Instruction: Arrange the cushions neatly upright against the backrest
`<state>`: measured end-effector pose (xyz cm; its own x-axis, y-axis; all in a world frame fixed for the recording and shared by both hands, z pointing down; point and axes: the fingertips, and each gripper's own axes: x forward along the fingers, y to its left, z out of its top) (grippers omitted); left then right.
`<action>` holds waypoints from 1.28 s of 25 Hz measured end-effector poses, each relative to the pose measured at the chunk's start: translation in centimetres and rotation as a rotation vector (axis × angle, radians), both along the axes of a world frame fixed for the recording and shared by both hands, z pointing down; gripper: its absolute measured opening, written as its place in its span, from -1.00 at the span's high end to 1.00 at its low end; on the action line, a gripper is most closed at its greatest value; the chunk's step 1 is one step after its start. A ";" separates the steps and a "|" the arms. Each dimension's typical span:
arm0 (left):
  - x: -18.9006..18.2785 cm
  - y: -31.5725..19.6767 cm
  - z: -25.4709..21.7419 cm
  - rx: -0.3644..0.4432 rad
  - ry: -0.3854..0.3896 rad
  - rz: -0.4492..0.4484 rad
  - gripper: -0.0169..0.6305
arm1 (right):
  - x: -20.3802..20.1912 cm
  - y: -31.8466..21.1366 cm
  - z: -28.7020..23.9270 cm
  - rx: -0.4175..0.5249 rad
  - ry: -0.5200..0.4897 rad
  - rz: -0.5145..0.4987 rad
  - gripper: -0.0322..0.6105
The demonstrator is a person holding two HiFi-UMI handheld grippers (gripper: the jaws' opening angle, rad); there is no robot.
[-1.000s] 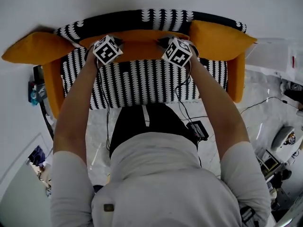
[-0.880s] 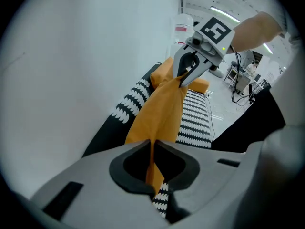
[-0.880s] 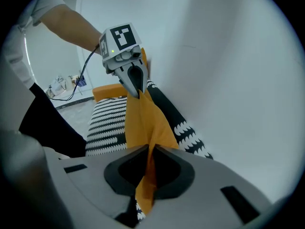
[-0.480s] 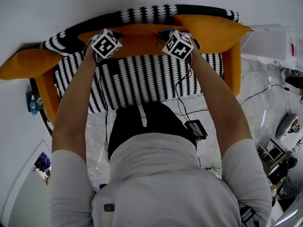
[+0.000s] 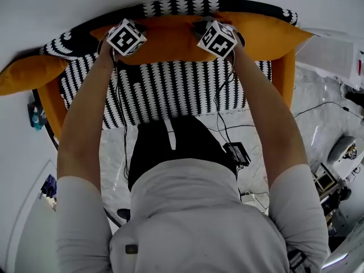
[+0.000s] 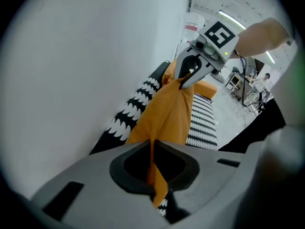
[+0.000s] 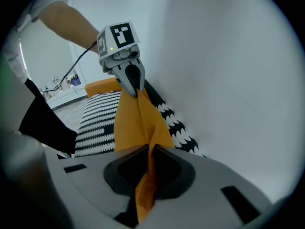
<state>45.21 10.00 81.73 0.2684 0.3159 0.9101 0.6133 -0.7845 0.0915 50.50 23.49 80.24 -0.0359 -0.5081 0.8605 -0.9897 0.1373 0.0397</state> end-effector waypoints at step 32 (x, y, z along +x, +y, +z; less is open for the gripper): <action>-0.1 1.1 -4.8 -0.040 0.121 -0.077 0.67 | 0.5 0.5 -3.9 0.103 0.001 0.065 0.39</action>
